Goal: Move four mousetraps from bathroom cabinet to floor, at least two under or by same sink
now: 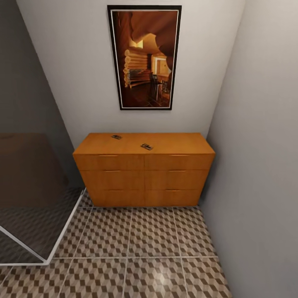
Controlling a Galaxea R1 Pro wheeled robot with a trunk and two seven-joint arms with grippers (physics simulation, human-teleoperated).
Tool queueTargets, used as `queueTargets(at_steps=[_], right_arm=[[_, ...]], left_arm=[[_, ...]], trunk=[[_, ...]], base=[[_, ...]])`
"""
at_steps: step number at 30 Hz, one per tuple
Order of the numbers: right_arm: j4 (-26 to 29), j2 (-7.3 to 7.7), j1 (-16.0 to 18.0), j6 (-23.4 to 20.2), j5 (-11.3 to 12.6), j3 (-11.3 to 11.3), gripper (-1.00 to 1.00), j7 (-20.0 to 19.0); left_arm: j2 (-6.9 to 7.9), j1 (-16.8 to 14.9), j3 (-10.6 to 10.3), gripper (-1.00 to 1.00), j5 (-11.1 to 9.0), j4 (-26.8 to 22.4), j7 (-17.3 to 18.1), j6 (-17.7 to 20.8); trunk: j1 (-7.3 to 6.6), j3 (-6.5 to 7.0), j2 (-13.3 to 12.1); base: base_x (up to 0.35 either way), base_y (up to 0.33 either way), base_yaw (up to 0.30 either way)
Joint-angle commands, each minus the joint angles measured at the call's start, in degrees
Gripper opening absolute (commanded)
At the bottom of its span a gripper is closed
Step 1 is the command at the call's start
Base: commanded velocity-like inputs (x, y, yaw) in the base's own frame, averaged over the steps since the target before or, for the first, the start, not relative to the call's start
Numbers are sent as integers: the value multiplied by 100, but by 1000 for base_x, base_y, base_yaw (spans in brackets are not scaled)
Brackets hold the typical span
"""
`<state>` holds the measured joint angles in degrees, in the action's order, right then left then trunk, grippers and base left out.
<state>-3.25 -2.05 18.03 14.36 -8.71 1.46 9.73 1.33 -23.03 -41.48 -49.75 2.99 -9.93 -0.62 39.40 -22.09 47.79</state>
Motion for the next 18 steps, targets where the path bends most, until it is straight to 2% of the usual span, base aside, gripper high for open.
queueTargets(at_steps=[1, 14, 16, 17, 18], right_arm=[[0, -3, 0, -1, 2, -1, 100, -1], [40, 29, -1, 1, 21, -20, 100, -4], [55, 19, -1, 2, 131, -63, 100, 32], [331, 39, 134, -306, 169, -82, 100, 165], [418, 40, 167, -393, 167, -81, 100, 180]], left_arm=[[2, 0, 0, 100, 0, 0, 0, 0], [-2, 0, 33, 100, -62, -16, -8, -9], [-114, 0, 47, 100, -66, -40, -4, -9], [-381, 0, 54, 100, -66, -162, -8, -9], [-389, 0, 52, 100, -58, -207, -8, -7]], trunk=[[0, 0, 0], [0, 0, 0], [0, 0, 0], [0, 0, 0], [0, 0, 0]], base=[[69, -25, 0], [14, -5, 0], [0, 0, 0], [0, 0, 0], [0, 0, 0]])
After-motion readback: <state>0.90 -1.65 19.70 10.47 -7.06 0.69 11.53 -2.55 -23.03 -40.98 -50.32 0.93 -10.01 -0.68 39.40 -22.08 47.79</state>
